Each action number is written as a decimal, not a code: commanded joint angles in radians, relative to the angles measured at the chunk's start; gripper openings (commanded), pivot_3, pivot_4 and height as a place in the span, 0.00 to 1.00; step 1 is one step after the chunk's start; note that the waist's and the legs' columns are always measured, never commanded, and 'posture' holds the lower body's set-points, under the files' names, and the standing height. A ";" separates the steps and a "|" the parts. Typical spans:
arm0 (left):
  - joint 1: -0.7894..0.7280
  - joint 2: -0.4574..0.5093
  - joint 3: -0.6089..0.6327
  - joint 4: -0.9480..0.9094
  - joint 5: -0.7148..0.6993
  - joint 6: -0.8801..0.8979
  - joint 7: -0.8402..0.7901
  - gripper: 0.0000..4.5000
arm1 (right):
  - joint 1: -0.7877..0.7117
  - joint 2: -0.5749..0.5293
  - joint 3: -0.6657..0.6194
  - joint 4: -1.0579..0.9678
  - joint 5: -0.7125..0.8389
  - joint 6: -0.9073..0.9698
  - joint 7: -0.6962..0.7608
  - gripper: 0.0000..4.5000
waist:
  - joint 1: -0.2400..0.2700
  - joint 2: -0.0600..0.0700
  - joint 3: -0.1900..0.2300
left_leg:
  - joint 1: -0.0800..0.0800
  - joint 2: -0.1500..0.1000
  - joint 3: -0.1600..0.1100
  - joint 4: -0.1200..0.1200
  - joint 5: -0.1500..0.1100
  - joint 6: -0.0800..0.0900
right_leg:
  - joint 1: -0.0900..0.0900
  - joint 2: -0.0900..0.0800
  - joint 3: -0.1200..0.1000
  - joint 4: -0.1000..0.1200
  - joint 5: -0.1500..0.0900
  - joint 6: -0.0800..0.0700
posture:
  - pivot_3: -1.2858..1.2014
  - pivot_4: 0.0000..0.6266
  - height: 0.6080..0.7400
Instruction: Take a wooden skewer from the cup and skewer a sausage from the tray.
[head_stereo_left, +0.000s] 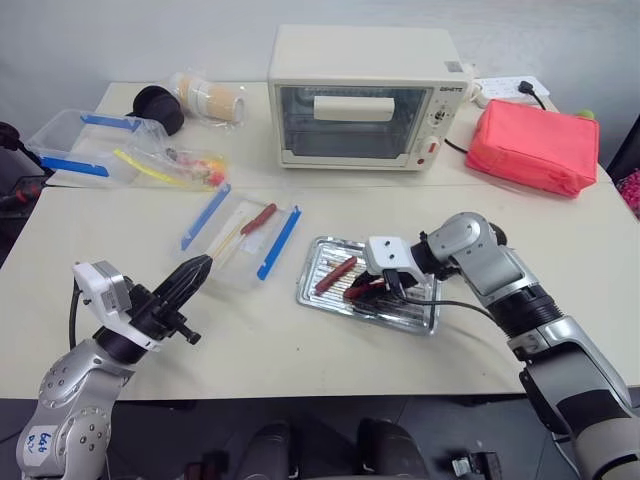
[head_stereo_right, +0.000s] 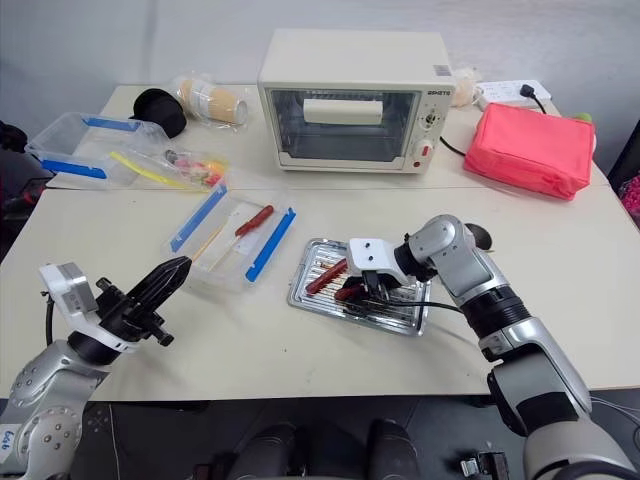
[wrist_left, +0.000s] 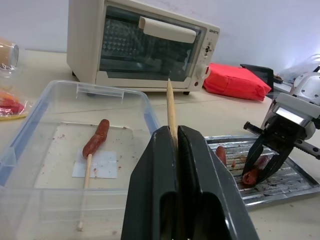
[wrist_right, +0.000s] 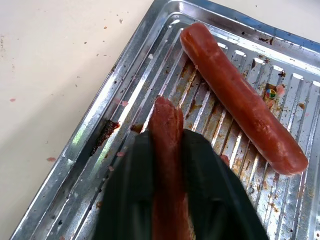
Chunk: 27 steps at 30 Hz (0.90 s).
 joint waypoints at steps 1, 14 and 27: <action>-0.004 0.008 -0.001 -0.032 0.007 -0.019 -0.002 0.00 | -0.012 0.001 -0.019 -0.006 0.000 0.000 -0.001 0.08 | 0.000 0.000 0.000 | 0.000 0.000 0.000 0.000 0.000 0.000 | 0.000 0.000 0.000 0.000 0.000 0.000 | 0.52 0.24 1.00; -0.007 0.119 -0.105 -0.025 0.101 -0.028 -0.152 0.00 | 0.004 -0.021 -0.065 -0.097 0.077 0.009 0.040 0.08 | 0.000 0.000 0.000 | 0.000 0.000 0.000 0.000 0.000 0.000 | 0.000 0.000 0.000 0.000 0.000 0.000 | 0.52 0.24 1.00; -0.091 0.245 -0.279 0.011 0.176 -0.033 -0.361 0.00 | 0.010 -0.070 -0.063 -0.339 0.168 0.036 0.113 0.08 | 0.002 0.000 0.000 | -0.001 0.000 0.000 -0.001 0.000 -0.001 | -0.002 -0.001 0.000 0.000 0.000 0.000 | 0.52 0.24 1.00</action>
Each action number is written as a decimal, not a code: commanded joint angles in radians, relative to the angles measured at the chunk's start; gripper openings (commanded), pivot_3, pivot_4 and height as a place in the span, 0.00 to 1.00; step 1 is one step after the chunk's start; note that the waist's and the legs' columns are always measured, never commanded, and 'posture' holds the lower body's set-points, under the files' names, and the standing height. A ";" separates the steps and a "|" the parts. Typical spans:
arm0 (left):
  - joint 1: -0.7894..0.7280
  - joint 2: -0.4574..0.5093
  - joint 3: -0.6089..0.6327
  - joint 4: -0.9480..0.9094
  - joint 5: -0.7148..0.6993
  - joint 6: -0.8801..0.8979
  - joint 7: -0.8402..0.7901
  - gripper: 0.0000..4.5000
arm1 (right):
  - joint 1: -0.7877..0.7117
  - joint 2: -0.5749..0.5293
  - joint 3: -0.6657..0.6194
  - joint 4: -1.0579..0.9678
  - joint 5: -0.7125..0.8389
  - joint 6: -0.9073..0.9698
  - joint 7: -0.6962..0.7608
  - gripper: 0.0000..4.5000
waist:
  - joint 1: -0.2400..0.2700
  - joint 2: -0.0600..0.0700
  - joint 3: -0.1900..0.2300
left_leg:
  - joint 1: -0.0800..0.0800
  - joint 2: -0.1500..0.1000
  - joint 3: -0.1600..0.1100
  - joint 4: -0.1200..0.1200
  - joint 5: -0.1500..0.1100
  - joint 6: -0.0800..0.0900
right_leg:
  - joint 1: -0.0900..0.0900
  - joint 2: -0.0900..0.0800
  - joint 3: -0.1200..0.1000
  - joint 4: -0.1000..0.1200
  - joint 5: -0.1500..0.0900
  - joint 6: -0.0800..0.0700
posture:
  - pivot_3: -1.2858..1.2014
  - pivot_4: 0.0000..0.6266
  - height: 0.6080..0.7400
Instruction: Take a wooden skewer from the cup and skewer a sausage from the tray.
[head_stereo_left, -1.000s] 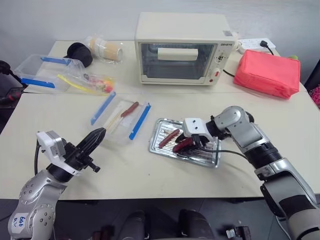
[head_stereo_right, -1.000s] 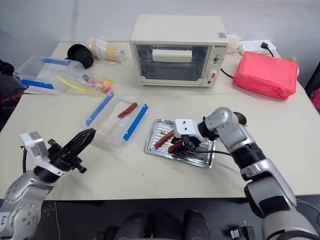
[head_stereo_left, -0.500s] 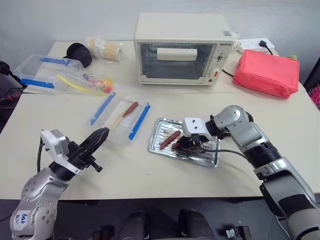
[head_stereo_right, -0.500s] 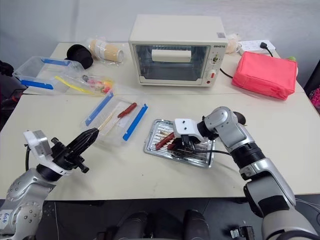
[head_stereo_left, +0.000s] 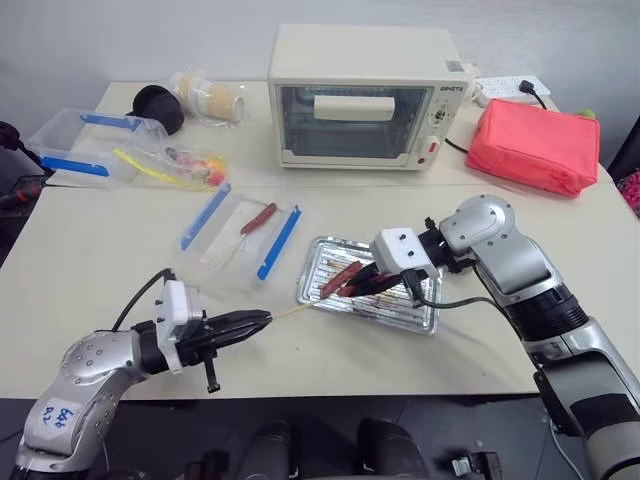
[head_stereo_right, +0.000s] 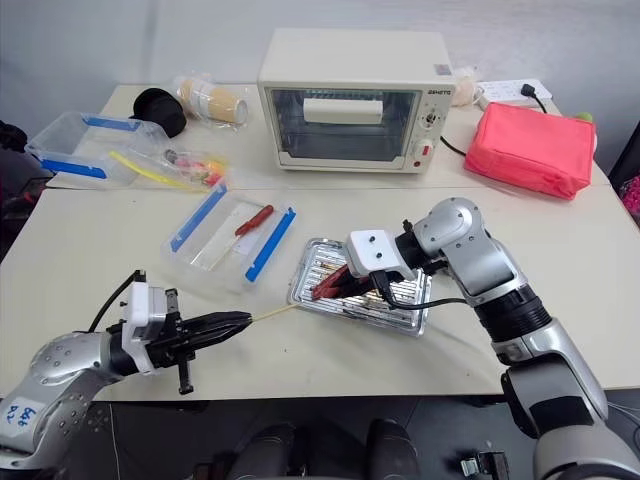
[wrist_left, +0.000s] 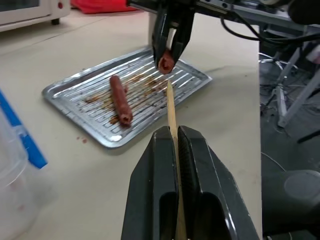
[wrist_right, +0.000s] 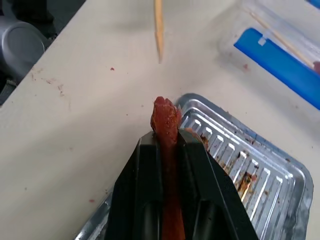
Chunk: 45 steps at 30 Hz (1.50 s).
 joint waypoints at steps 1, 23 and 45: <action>-0.022 0.002 -0.019 0.005 0.014 -0.015 -0.021 0.00 | -0.014 -0.010 -0.005 -0.051 0.014 0.022 0.018 0.08 | -0.001 0.000 0.000 | 0.000 0.000 0.000 0.000 0.000 0.000 | 0.000 0.000 0.000 0.000 0.000 0.000 | 0.52 0.24 1.00; -0.079 -0.063 -0.081 0.089 0.059 -0.069 -0.050 0.00 | -0.019 0.012 0.032 -0.100 0.006 0.065 0.007 0.08 | 0.000 0.000 0.000 | 0.000 0.000 0.000 0.000 0.000 0.000 | 0.000 0.001 -0.001 0.000 0.000 0.000 | 0.52 0.24 1.00; -0.306 -0.227 -0.263 0.224 0.160 -0.078 -0.086 0.00 | -0.073 0.095 0.069 -0.088 -0.022 0.062 0.012 0.08 | 0.000 0.000 0.000 | 0.000 0.000 0.001 0.000 0.001 0.001 | 0.000 0.001 -0.001 0.001 0.000 0.000 | 0.52 0.24 1.00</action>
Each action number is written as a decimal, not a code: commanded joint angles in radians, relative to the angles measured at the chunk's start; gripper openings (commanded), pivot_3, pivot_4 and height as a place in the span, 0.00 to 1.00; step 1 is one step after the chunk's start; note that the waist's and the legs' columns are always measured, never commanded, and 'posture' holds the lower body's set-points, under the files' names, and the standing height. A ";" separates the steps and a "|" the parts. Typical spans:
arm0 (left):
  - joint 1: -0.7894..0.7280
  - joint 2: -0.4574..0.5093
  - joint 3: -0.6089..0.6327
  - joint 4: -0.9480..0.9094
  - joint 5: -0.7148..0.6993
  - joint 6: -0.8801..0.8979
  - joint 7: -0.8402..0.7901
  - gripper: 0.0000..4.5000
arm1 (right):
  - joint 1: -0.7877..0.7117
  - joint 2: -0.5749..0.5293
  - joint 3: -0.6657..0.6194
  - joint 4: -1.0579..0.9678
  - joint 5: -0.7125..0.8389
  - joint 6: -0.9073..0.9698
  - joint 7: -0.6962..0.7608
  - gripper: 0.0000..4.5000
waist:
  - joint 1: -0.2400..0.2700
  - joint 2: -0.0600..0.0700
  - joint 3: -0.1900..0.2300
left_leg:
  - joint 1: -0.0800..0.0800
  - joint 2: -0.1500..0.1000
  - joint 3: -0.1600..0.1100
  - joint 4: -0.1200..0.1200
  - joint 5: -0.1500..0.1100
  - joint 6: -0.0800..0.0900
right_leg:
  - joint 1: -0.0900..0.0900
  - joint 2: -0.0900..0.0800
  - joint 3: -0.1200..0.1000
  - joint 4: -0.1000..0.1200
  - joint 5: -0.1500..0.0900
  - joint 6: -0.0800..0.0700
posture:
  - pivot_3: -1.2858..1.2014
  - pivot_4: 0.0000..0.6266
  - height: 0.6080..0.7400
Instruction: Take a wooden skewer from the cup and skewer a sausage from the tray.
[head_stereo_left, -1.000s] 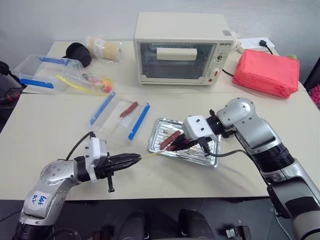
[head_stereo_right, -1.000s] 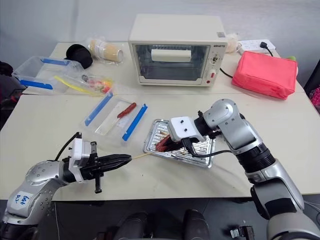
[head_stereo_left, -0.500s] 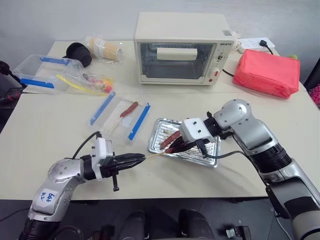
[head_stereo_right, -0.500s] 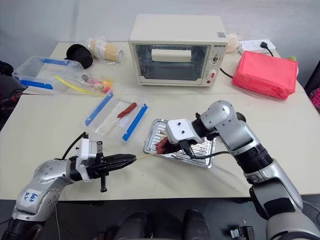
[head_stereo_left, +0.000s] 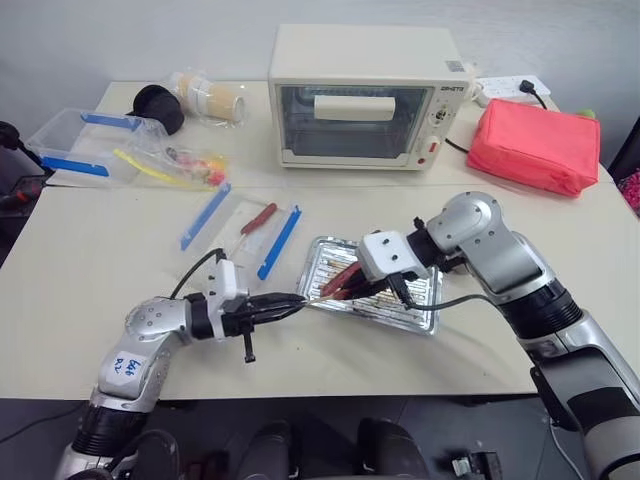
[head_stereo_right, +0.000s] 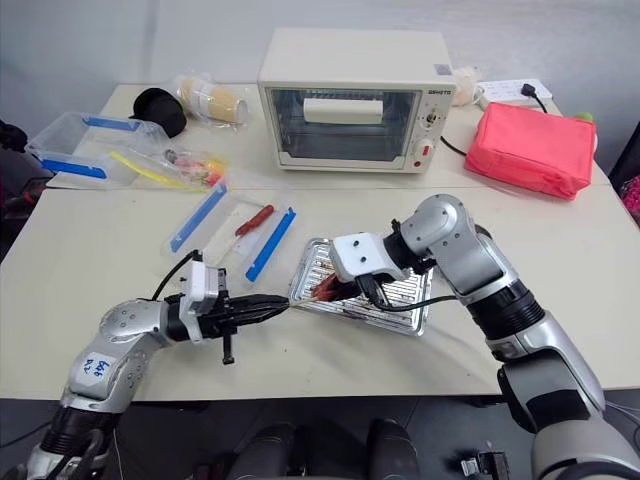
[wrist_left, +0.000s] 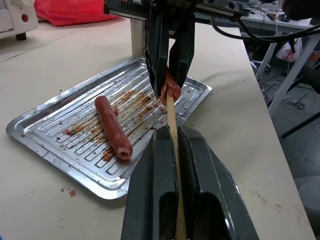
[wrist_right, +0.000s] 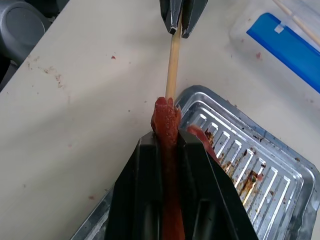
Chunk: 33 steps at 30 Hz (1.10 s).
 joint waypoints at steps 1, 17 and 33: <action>-0.044 -0.058 -0.086 -0.043 0.001 -0.012 -0.008 0.00 | -0.035 0.076 0.013 -0.071 0.058 -0.009 0.016 0.08 | 0.000 0.000 0.000 | 0.000 0.000 0.000 0.000 0.000 0.000 | 0.000 0.000 0.000 0.000 0.000 0.000 | 0.52 0.24 1.00; -0.022 -0.028 0.076 -0.025 -0.046 0.006 -0.017 0.00 | 0.022 -0.001 -0.134 -0.063 0.132 0.006 0.038 0.19 | 0.001 0.000 0.000 | 0.000 0.000 0.000 0.000 0.000 0.000 | 0.000 0.000 0.000 0.000 0.000 0.000 | 0.52 0.24 1.00; 0.076 0.026 0.477 -0.030 -0.233 0.074 0.239 0.00 | 0.452 -0.063 -0.600 -0.258 0.414 -0.141 -0.221 1.00 | 0.006 0.000 0.000 | 0.000 0.000 -0.002 0.000 0.000 0.001 | 0.002 -0.002 -0.001 -0.001 0.000 0.000 | 0.52 0.24 1.00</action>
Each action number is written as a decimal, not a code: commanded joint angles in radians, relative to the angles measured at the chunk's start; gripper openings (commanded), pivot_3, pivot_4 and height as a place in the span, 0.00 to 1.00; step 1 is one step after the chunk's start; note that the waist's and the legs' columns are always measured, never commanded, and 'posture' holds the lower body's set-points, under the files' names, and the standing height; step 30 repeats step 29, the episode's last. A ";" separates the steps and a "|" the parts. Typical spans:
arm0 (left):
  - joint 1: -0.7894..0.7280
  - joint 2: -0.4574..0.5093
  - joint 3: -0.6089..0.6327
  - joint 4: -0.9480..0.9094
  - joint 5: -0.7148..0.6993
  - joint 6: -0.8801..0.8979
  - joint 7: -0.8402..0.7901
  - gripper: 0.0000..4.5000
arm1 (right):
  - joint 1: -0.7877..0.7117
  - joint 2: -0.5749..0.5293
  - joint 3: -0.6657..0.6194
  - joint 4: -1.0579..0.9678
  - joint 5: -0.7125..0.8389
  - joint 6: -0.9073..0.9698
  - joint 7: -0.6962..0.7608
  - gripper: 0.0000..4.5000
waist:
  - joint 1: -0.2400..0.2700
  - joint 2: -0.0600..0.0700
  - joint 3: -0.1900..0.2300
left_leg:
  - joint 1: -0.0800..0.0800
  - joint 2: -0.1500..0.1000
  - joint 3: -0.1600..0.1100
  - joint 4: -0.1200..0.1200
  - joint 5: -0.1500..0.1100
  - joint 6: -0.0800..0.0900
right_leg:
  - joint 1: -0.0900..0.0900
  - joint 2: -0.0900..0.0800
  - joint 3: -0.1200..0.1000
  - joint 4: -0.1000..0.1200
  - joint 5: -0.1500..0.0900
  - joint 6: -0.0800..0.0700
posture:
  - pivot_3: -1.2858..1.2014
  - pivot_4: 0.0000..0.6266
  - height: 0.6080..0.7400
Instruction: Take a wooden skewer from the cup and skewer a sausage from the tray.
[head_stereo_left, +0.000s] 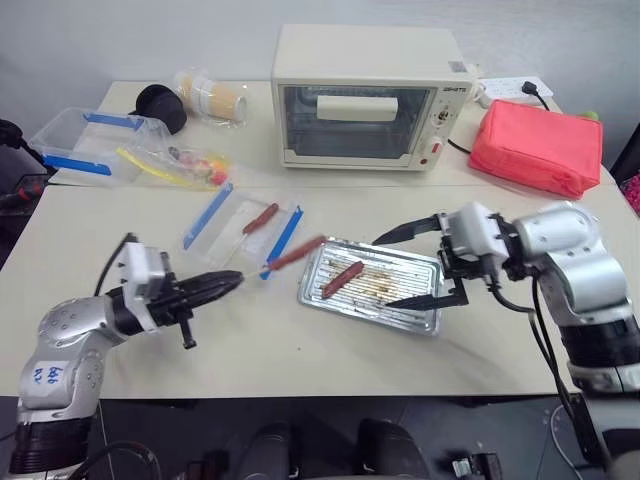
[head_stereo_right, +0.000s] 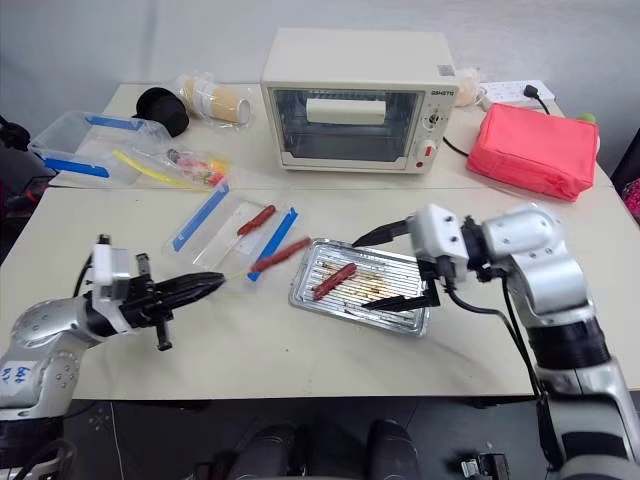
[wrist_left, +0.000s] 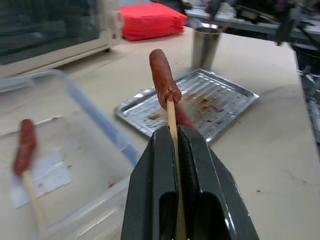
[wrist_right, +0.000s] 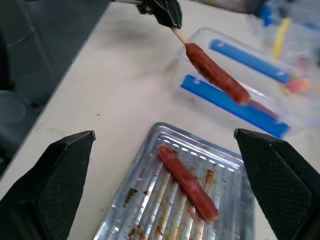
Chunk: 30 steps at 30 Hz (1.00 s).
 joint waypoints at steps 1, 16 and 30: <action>-0.028 -0.082 0.099 -0.035 -0.098 0.075 0.230 0.00 | 0.144 0.017 -0.154 -0.115 0.087 -0.003 -0.130 1.00 | 0.008 0.000 0.000 | 0.000 0.000 0.000 0.000 0.000 0.000 | 0.000 0.000 0.000 0.001 0.000 0.000 | 0.52 0.24 1.00; -0.125 -0.100 -0.012 0.061 0.076 0.028 0.371 0.36 | 0.416 0.144 -0.242 -0.398 0.219 0.099 -0.507 1.00 | 0.015 -0.001 0.000 | 0.001 0.000 0.001 0.000 0.001 0.000 | -0.001 0.001 0.002 0.002 0.000 0.000 | 0.52 0.24 1.00; 0.270 0.171 0.009 -0.011 0.220 -0.304 -0.009 0.57 | 0.719 -0.017 -0.264 -0.243 0.148 -0.077 -0.174 1.00 | 0.010 -0.002 0.000 | 0.002 0.000 0.003 -0.003 0.000 0.001 | 0.000 0.000 0.002 -0.001 0.000 0.000 | 0.52 0.24 1.00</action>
